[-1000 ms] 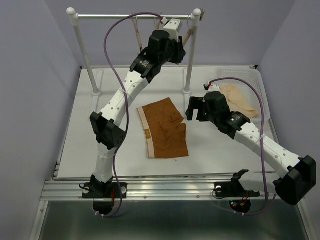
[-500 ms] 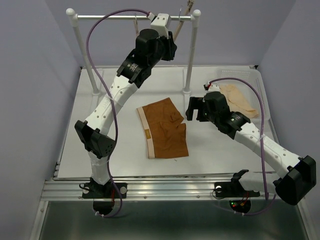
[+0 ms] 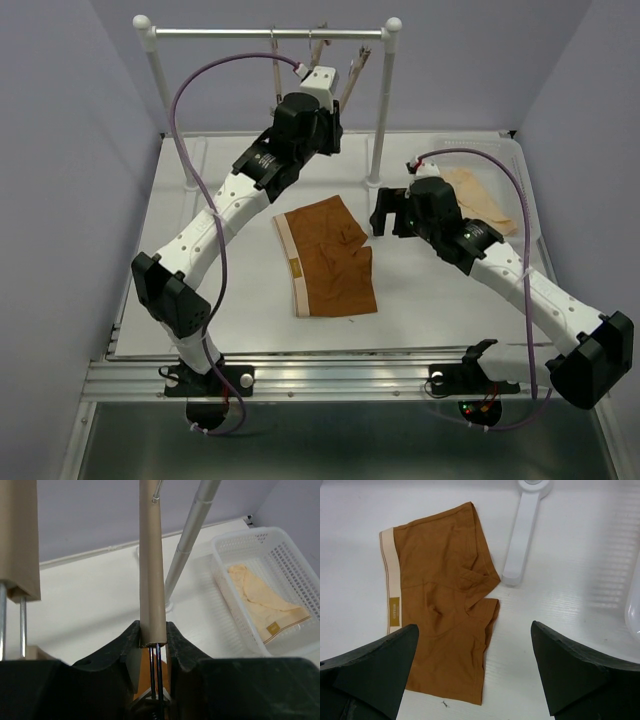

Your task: Clip the underwear to the hanger

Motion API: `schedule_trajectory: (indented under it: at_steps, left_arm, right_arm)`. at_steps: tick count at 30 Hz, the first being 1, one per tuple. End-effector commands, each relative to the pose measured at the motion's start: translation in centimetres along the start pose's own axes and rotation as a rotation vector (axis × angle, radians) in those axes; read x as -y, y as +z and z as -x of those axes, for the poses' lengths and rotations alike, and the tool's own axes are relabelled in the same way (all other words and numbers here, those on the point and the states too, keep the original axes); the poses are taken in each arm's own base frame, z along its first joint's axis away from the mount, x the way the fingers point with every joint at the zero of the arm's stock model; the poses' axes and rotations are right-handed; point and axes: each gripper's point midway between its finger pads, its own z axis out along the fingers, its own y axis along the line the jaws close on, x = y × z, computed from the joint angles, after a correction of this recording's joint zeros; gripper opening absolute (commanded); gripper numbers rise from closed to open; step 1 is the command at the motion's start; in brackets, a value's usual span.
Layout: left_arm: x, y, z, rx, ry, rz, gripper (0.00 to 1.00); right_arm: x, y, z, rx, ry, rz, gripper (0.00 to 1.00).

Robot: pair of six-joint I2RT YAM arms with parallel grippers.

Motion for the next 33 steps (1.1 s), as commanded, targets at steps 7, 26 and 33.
schedule_trajectory:
  at_steps: [7, 26, 33]
  left_arm:
    - [0.9, -5.6, -0.4, 0.105, -0.032, -0.046, 0.0]
    - [3.1, -14.4, -5.8, 0.087, -0.245, -0.301, 0.0]
    - [4.2, -15.9, -5.8, 0.093, -0.269, -0.386, 0.0]
  right_arm:
    - [-2.1, -2.5, 8.7, 0.24, 0.146, 0.043, 1.0]
    - [-13.1, -8.5, 15.3, 0.467, 0.212, 0.706, 0.98]
    - [-14.4, -8.2, 15.6, 0.47, 0.249, 0.785, 0.92]
